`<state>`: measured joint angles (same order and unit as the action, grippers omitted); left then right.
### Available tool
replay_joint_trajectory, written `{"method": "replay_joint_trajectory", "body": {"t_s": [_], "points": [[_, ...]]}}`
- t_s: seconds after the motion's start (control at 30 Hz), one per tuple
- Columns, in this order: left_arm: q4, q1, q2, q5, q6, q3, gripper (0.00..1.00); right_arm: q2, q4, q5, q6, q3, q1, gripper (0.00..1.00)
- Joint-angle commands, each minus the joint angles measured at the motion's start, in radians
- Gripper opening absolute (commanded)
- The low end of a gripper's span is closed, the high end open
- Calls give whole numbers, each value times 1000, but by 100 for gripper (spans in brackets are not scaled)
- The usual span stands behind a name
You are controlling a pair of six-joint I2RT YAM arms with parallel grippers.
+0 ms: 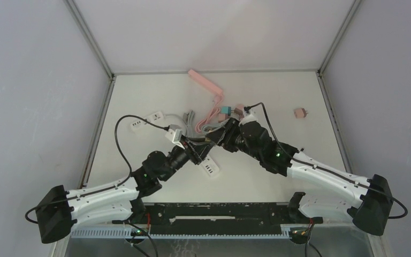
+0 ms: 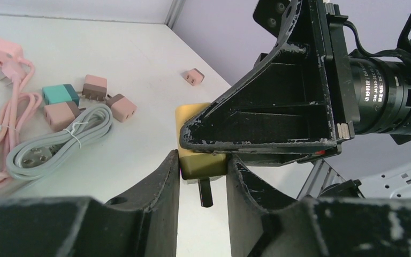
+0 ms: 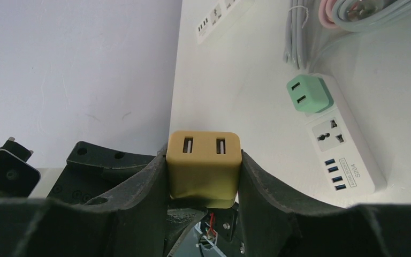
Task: Insert the plug
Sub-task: Adjust the plug.
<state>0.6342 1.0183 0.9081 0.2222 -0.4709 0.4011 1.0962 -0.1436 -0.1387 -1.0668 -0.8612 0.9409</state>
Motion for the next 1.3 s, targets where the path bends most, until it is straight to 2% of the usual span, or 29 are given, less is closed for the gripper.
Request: {"method": "replay_joint_trajectory", "body": {"t_s": [0.0, 0.2, 0.3, 0.5, 0.63, 0.9, 1.07, 1.27], "points": [[67, -15, -35, 49, 53, -45, 18, -41, 49, 21, 4, 11, 23, 55], [80, -20, -81, -19, 124, -76, 6, -56, 53, 24, 58, 11, 16, 80], [72, -40, -114, -79, 150, -94, 0, -73, 57, 56, 117, 11, -9, 84], [6, -145, -191, -276, 157, -112, 0, -138, 72, 124, 385, 10, -51, 95], [-70, -218, -209, -422, 157, -90, 0, -181, 75, 186, 567, 30, -82, 95], [-116, -326, -214, -655, 149, -47, 0, -299, 165, 492, 993, 153, -166, 99], [-97, -340, -163, -804, 134, 13, 0, -328, 175, 861, 1069, 155, -317, 99], [-97, -340, -117, -915, 129, 67, 0, -265, 139, 1036, 1152, 96, -369, 97]]}}
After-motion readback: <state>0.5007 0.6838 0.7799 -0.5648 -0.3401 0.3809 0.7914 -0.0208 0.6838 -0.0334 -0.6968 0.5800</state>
